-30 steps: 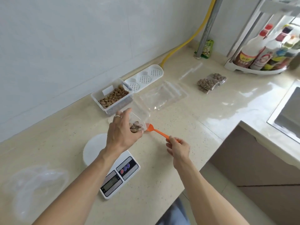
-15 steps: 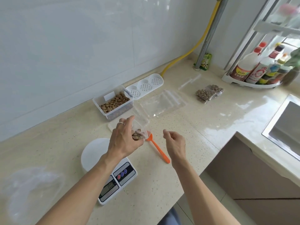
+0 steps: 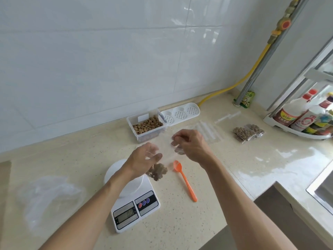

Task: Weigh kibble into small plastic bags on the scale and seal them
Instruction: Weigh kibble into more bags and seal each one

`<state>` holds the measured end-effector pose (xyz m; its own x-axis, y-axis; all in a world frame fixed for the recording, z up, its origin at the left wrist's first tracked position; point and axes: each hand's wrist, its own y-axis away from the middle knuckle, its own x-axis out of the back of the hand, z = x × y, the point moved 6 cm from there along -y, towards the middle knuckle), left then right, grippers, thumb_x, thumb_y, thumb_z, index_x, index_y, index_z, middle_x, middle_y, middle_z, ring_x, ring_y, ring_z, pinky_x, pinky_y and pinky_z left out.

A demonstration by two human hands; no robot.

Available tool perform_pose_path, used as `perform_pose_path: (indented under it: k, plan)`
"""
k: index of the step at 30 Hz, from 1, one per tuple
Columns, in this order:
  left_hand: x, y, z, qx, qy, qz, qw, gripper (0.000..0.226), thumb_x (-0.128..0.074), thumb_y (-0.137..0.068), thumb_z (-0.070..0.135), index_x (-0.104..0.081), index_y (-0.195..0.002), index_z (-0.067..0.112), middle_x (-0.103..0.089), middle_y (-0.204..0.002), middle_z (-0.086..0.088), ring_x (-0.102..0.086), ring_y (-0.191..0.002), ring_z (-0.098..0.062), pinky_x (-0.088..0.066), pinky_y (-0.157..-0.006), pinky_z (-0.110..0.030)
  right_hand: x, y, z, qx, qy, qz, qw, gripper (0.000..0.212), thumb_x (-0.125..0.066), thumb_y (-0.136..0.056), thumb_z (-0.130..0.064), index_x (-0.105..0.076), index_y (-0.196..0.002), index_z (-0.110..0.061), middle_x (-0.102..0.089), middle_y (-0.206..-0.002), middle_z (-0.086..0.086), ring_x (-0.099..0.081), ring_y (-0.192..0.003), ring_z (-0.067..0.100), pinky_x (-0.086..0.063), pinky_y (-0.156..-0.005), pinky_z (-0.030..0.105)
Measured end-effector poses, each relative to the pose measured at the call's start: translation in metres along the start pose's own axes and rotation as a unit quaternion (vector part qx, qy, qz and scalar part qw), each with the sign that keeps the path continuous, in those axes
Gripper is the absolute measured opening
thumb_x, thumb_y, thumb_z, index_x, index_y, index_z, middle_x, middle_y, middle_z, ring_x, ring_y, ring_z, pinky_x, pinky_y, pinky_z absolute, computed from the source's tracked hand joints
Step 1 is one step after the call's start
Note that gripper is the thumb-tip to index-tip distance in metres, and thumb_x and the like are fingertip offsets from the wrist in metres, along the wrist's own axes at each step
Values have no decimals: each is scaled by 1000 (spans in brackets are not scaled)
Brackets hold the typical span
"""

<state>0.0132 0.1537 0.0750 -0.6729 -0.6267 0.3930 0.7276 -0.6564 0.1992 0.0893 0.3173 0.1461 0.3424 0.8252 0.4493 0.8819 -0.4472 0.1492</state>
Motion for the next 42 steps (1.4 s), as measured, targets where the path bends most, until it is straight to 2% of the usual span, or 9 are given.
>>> perform_pose_path:
  k: [2,7,14,21,24,26,30,35,42]
  plan:
    - [12,3,-15,22,-35,-6,999,5,-61,-94,28,-62,-90,25,-65,-94,9,-61,-99,-12,-48,-87,-29,-1,-3,-4,10,-18,-2,1000,18,-54,-98,-5,-69,-89,-9,-73,-80,3,-70,-63,14,-56,-57,24]
    - [42,15,-36,67,-42,34,996,19,-60,-93,12,-65,-75,18,-68,-71,0,-63,-61,-11,-53,-61,-31,-19,-9,8,-2,-47,-52,998,21,-52,-101,-28,-66,-99,-13,-74,-95,4,-70,-83,17,-59,-73,32]
    - [72,24,-57,99,-102,63,988,10,-66,-90,16,-68,-80,15,-71,-72,0,-64,-59,-9,-53,-62,-27,-65,-19,61,-74,26,-54,995,10,-60,-97,-11,-67,-95,-5,-73,-81,7,-68,-69,18,-58,-65,29]
    - [78,15,-90,148,-156,65,974,19,-50,-96,9,-66,-94,19,-70,-88,1,-67,-76,-11,-49,-63,-24,-105,-32,102,-144,17,-71,987,11,-61,-95,-13,-68,-88,-11,-74,-78,3,-73,-72,19,-62,-77,43]
    - [75,9,-95,135,-203,95,965,21,-49,-96,8,-65,-101,20,-71,-100,1,-67,-84,-13,-53,-80,-33,-108,-36,111,-158,20,-59,985,11,-60,-94,-13,-68,-86,-12,-74,-79,3,-72,-71,19,-61,-78,45]
    - [74,8,-95,111,-257,120,952,27,-48,-95,7,-62,-116,18,-68,-113,0,-62,-103,-19,-47,-93,-38,-107,-36,110,-151,68,-51,985,14,-60,-93,-19,-69,-103,-14,-75,-97,4,-71,-86,21,-58,-86,45]
    - [75,18,-97,51,-343,169,922,40,-51,-95,14,-51,-134,8,-59,-129,-14,-51,-122,-32,-40,-103,-42,-103,-39,97,-84,187,-43,978,51,-50,-100,-34,-43,-144,-10,-53,-143,12,-51,-129,31,-43,-106,46]
    - [64,57,-111,31,-405,168,898,51,-38,-99,38,-42,-141,10,-46,-144,-14,-29,-142,-32,-22,-116,-53,-122,-31,56,65,288,-60,953,54,-40,-103,-37,-35,-149,-8,-34,-156,13,-27,-145,30,-27,-115,46]
    - [46,109,-145,74,-474,123,869,71,-8,-96,57,-10,-154,15,-10,-161,-7,8,-149,-27,4,-119,-50,-161,-9,34,191,417,-118,881,60,-21,-104,-47,-16,-156,-18,-2,-166,7,6,-152,23,2,-122,44]
